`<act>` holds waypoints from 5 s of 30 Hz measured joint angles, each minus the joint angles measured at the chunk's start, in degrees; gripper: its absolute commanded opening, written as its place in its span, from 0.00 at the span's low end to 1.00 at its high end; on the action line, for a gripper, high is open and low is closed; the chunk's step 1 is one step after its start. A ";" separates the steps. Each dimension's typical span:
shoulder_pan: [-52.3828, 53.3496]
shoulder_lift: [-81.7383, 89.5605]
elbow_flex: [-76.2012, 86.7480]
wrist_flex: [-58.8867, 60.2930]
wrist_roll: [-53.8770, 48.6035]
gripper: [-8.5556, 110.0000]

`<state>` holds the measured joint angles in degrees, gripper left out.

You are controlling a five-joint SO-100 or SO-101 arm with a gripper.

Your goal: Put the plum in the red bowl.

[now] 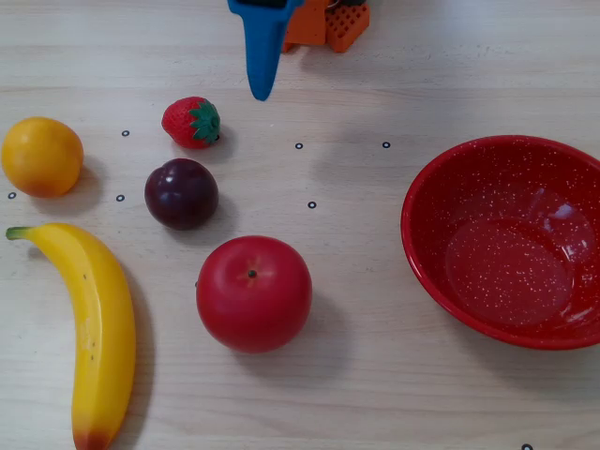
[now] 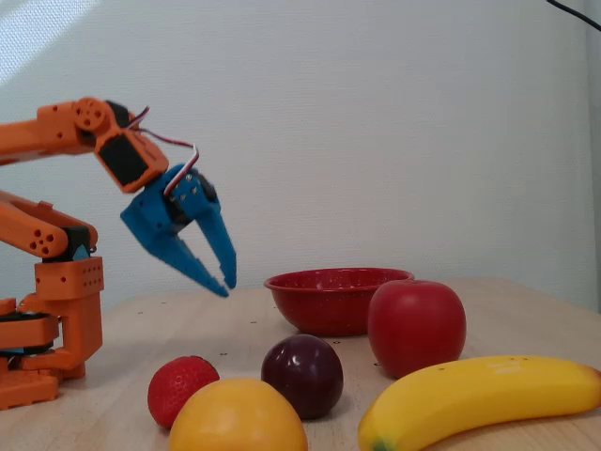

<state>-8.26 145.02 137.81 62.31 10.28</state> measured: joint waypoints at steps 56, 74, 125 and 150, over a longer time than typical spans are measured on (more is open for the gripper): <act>-11.51 -84.20 -67.41 24.52 2.99 0.51; -13.80 -86.66 -67.76 23.99 4.57 0.51; -15.73 -86.66 -65.65 21.62 11.60 0.33; -15.91 -86.22 -69.08 30.32 11.43 0.07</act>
<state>-24.17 58.80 68.73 92.64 21.71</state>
